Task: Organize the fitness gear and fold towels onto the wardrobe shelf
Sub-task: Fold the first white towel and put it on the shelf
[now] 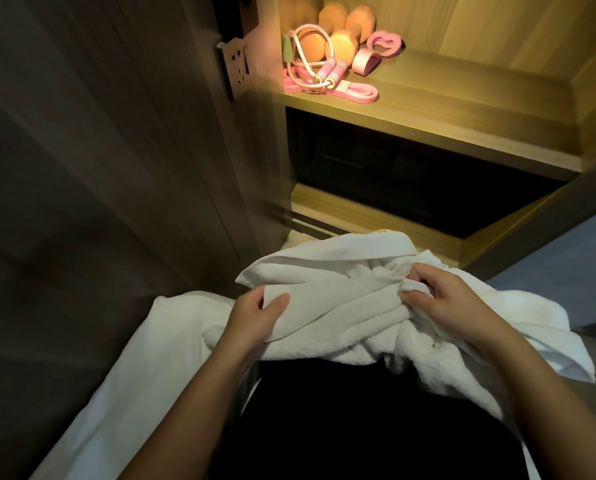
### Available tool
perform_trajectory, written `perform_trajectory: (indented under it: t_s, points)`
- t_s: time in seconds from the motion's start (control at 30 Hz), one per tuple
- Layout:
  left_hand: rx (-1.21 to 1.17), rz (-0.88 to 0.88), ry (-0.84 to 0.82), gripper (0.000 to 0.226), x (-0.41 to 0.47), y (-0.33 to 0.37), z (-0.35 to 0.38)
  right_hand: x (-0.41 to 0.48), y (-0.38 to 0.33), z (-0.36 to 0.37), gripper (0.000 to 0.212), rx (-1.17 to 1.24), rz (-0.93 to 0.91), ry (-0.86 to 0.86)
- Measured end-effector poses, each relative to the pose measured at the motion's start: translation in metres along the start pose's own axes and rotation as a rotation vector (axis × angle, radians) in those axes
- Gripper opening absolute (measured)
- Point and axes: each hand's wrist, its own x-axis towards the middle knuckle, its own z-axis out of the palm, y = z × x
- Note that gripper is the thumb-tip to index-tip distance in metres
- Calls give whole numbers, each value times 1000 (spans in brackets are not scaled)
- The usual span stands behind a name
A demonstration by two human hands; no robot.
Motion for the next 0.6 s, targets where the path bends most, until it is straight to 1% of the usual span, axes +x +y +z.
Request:
perform_trajectory:
  t_s: [0.07, 0.13, 0.2, 0.23, 0.3, 0.33, 0.37, 0.4, 0.5, 0.57, 0.6]
  points:
    - [-19, 4, 152, 13, 2, -7, 7, 1, -2, 1, 19, -48, -17, 0]
    - [-163, -55, 184, 24, 7, -12, 12, 3, -5, 1, 20, -145, -55, -4]
    - [-324, -104, 138, 35, 13, -12, 13, 5, -7, 1, 20, -231, -90, -9]
    - [-409, -118, 102, 36, 16, -11, 12, 4, -7, 1, 20, -251, -100, -7]
    - [-594, -124, 19, 38, 22, -10, 11, 3, -7, 2, 20, -250, -105, -1]
    - [-646, -119, -11, 43, 25, -9, 11, 2, -7, 2, 20, -244, -103, 0]
    - [-649, -104, -11, 47, 28, -9, 11, 2, -7, 2, 19, -238, -99, -1]
    - [-603, -75, 23, 45, 30, -8, 13, 2, -6, 2, 19, -231, -93, -3]
    - [-365, 113, 246, 20, 30, 1, 15, 1, -6, 2, 18, -185, -77, 10]
    - [-314, 222, 348, 11, 26, 10, 17, -1, -6, 2, 19, -147, -73, 28]
    - [-329, 254, 365, 11, 23, 15, 17, -1, -6, 2, 20, -134, -80, 39]
